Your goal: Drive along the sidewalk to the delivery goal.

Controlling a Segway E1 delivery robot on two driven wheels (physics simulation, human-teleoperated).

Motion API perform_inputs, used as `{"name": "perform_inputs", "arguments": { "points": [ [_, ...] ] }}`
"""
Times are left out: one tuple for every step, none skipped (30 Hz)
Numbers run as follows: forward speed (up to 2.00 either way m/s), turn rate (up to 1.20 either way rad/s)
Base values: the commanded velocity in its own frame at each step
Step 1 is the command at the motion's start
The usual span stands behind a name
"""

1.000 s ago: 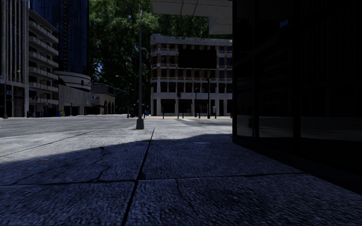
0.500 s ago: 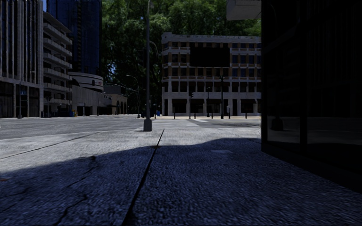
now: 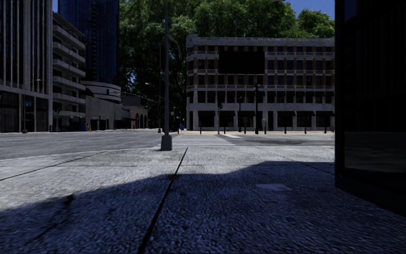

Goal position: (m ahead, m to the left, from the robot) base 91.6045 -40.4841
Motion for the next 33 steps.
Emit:
{"name": "perform_inputs", "arguments": {
  "points": [
    [2.0, 0.0],
    [2.0, 0.0],
    [2.0, 0.0],
    [2.0, 0.0],
    [2.0, 0.0],
    [2.0, 0.0],
    [2.0, 0.0],
    [2.0, 0.0],
    [2.0, 0.0],
    [2.0, 0.0],
    [2.0, 0.0],
    [2.0, 0.0],
    [2.0, 0.0],
    [2.0, 0.0],
    [2.0, 0.0],
    [2.0, 0.0],
    [2.0, 0.0],
    [2.0, 0.0],
    [2.0, 0.0],
    [2.0, 0.0],
    [2.0, 0.0],
    [2.0, 0.0],
    [2.0, 0.0],
    [2.0, 0.0],
    [2.0, 0.0],
    [2.0, 0.0],
    [2.0, 0.0],
    [2.0, 0.0],
    [2.0, 0.0],
    [2.0, 0.0],
    [2.0, 0.0],
    [2.0, 0.0],
    [2.0, 0.0]
  ]
}}
